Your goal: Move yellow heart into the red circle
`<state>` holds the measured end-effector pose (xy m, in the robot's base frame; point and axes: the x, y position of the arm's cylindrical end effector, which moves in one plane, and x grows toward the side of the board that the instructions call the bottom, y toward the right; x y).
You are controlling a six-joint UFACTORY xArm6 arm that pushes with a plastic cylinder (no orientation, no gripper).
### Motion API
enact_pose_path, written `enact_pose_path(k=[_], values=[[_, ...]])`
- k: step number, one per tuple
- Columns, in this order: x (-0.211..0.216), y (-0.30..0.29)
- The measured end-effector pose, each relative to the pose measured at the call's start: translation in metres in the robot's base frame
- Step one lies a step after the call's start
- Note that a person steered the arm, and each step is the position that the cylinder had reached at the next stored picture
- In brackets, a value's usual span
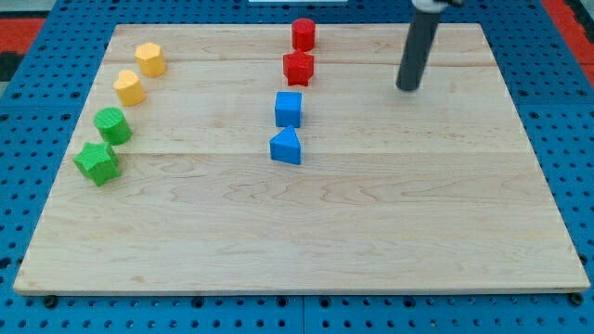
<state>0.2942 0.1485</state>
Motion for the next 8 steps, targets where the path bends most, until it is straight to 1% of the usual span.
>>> enact_pose_path(k=[1,2,3,4,5,6,7,8], values=[[-0.087,-0.013],[-0.102,-0.052],[-0.101,-0.143],[-0.1,-0.167],[-0.08,-0.168],[-0.048,-0.214],[-0.057,-0.226],[-0.031,-0.235]])
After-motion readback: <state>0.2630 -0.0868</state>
